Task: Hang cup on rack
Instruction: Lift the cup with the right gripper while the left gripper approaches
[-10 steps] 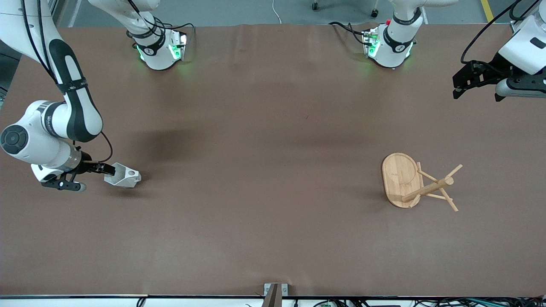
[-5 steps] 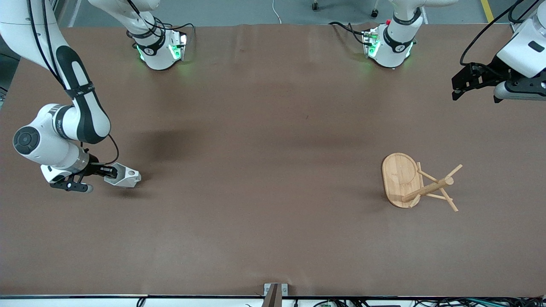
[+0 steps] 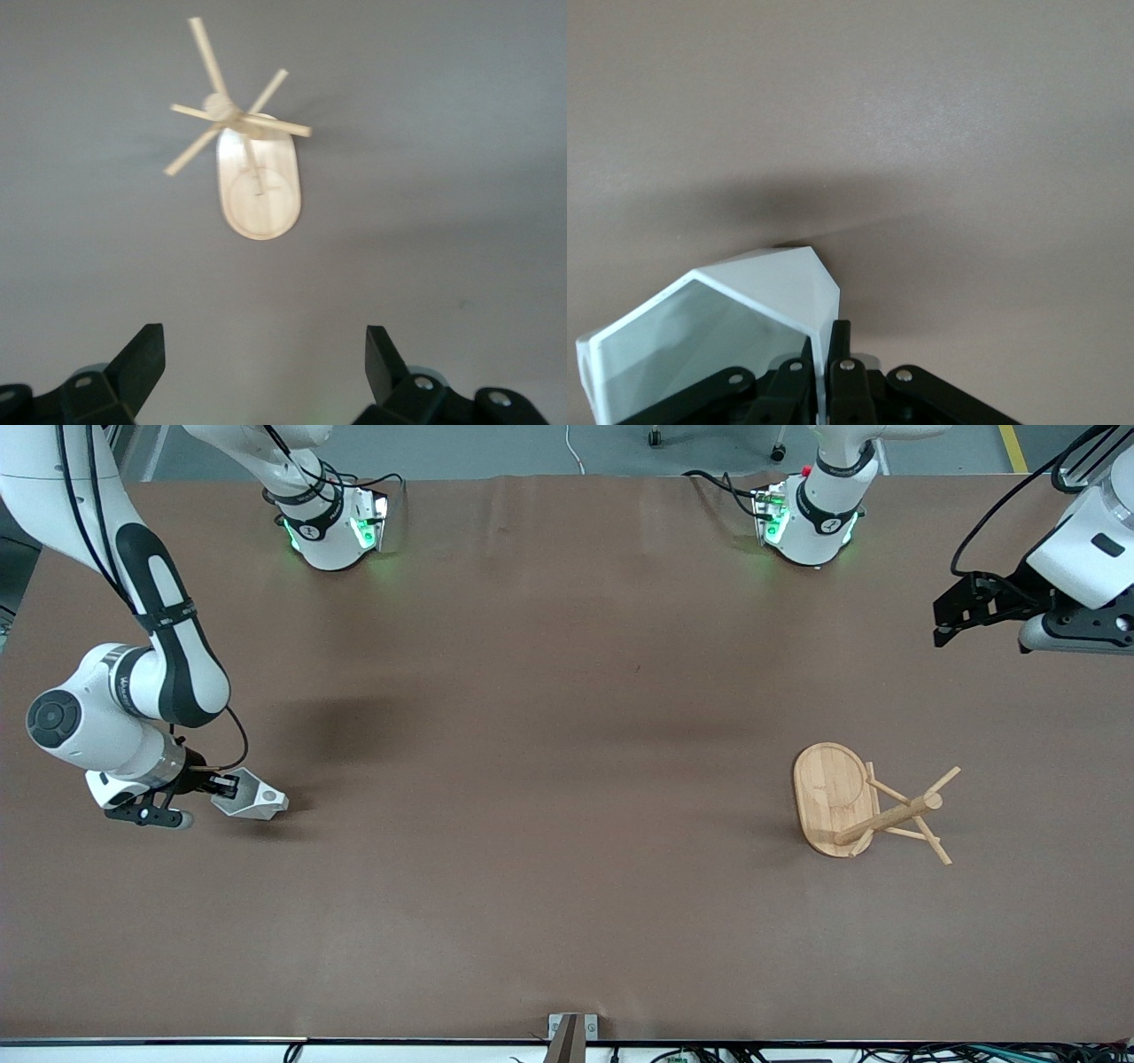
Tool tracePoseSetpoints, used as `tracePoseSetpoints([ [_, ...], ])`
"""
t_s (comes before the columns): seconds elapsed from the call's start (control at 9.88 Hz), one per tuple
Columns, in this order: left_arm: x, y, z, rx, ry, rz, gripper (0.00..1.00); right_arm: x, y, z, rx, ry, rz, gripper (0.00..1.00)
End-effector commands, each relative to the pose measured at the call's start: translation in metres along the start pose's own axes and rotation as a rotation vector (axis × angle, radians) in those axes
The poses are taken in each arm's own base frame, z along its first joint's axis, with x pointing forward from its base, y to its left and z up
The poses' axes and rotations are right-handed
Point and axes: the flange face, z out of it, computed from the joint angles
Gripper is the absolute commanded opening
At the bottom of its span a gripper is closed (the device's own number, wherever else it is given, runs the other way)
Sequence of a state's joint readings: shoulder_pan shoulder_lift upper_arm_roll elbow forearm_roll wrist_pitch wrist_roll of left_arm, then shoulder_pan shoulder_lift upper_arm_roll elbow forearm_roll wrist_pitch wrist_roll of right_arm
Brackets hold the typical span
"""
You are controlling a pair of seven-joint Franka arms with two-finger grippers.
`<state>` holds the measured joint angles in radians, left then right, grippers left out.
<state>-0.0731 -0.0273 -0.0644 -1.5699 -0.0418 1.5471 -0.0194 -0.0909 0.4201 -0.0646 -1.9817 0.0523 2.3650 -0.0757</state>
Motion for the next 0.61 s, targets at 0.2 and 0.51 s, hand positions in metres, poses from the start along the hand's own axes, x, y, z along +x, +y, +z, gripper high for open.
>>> tracePoseSetpoints([
  [0.2,0.008,0.076,0.023,-0.048,-0.044,0.142,1.0,0.024,-0.057,-0.108,0.049,0.022,-0.181,0.0],
  [0.51,-0.005,0.205,0.05,-0.124,-0.038,0.352,1.0,0.011,-0.15,-0.124,0.355,0.015,-0.161,0.01],
])
